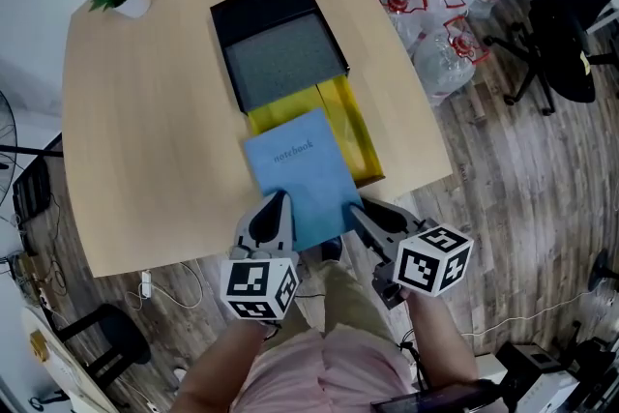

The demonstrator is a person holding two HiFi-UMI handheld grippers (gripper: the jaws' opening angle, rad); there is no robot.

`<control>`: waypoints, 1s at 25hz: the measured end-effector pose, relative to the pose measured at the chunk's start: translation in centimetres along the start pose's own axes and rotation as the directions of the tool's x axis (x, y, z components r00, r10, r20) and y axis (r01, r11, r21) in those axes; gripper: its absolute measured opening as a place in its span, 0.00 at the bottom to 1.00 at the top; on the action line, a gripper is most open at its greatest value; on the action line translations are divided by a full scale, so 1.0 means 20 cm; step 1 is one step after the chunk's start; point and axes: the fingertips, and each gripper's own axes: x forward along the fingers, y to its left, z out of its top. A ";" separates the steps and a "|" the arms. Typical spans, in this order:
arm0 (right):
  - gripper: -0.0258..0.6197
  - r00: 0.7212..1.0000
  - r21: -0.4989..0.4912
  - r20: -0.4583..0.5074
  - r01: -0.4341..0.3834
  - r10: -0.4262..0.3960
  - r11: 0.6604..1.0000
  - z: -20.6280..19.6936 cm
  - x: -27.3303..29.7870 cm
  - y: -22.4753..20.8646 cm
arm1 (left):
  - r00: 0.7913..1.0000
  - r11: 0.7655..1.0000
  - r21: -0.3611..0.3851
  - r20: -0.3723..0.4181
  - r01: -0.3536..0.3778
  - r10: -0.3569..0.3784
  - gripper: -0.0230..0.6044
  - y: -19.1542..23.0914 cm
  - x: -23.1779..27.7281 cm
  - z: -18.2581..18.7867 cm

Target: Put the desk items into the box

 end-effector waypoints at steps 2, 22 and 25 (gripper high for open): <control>0.15 1.000 0.003 0.011 0.014 -0.015 1.000 0.01 -0.01 -0.02 | 1.000 1.000 0.005 -0.002 0.007 -0.007 0.06 -0.02 0.02 0.01; 0.30 0.994 -0.076 0.092 0.072 -0.065 0.995 0.14 -0.14 -0.07 | 0.999 0.996 0.087 0.010 0.036 -0.037 0.06 -0.18 0.01 0.06; 0.30 0.992 -0.115 0.109 0.082 -0.070 0.990 0.17 -0.18 -0.03 | 0.999 0.994 0.100 0.023 0.035 -0.038 0.06 -0.21 -0.04 0.07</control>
